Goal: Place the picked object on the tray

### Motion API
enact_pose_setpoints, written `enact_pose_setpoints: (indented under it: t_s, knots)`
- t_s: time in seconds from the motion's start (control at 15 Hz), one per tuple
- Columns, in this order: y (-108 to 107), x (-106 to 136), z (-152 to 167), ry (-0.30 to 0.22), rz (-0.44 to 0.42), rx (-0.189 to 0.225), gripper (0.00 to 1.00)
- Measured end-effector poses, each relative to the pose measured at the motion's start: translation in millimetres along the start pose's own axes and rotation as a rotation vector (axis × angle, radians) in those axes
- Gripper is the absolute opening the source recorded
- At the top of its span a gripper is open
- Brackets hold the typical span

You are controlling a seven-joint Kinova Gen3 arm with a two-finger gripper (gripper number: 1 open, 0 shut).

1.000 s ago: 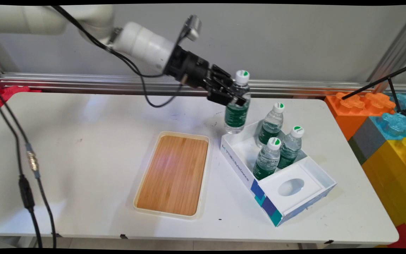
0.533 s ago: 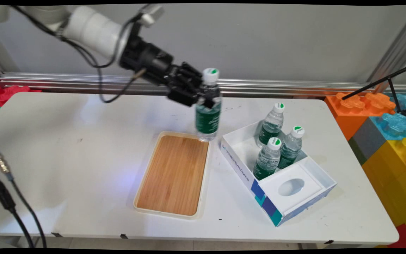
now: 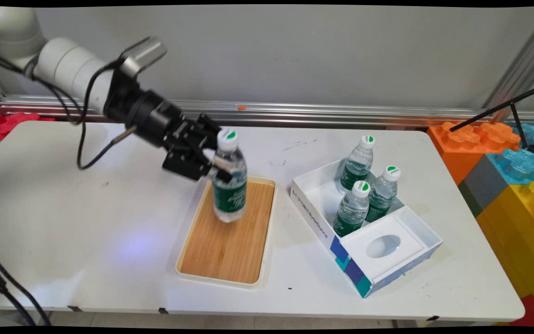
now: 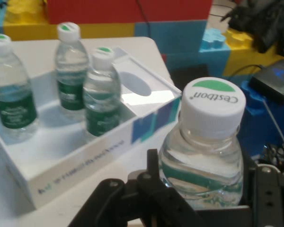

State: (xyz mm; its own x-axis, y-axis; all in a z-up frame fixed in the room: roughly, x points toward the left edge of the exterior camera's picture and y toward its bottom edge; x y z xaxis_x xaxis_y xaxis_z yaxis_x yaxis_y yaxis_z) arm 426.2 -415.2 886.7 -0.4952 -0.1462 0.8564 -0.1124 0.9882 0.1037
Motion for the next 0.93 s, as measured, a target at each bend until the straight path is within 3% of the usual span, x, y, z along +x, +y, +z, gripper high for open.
enact_pose_setpoints:
  t_s: [0.6,0.93]
  knots:
    - [20.9,-65.1,18.4,-0.044,0.044,-0.044,0.0]
    - [28.4,-87.9,21.6,-0.062,0.06,-0.055,0.0]
